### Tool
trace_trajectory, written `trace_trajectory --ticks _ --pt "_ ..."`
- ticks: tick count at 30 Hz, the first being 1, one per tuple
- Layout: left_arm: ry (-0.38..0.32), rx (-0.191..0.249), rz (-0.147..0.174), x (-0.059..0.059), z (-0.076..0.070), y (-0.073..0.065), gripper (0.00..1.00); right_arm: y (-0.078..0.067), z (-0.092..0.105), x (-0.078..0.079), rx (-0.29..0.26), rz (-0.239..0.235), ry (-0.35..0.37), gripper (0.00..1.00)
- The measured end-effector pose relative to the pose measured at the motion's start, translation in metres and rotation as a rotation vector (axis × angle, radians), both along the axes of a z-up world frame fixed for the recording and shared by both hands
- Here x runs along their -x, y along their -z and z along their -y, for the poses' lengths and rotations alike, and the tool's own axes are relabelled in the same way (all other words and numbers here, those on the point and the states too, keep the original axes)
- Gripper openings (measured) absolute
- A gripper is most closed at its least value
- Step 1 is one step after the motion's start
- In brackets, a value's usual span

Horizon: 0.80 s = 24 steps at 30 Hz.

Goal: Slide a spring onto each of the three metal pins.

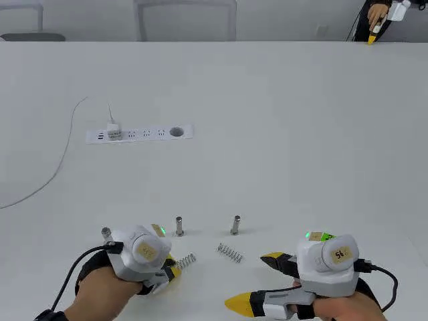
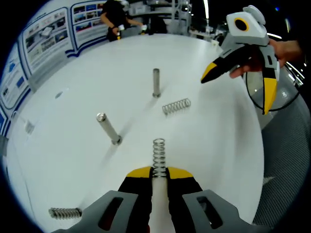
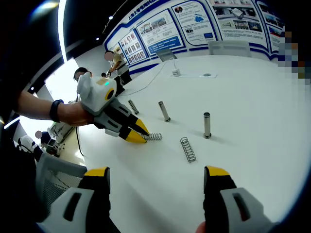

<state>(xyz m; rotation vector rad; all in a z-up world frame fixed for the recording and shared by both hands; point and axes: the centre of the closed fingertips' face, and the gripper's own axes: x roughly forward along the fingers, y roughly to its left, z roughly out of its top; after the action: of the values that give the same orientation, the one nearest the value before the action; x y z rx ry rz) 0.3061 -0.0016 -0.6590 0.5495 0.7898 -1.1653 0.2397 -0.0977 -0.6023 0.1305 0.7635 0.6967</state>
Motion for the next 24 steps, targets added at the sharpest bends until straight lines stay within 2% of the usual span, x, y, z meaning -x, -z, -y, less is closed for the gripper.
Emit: trace_trajectory --ticks 8,18,24 --pt "-0.029 0.002 -0.039 0.009 -0.008 0.002 0.1 -0.003 -0.002 0.004 0.008 0.002 -0.017 0.81" --pt "-0.065 0.028 -0.047 0.025 -0.019 -0.007 0.1 -0.007 -0.002 0.008 0.017 -0.001 -0.023 0.82" --pt "-0.086 0.047 -0.059 0.036 -0.026 -0.011 0.1 -0.009 -0.01 0.01 0.019 -0.001 -0.041 0.81"
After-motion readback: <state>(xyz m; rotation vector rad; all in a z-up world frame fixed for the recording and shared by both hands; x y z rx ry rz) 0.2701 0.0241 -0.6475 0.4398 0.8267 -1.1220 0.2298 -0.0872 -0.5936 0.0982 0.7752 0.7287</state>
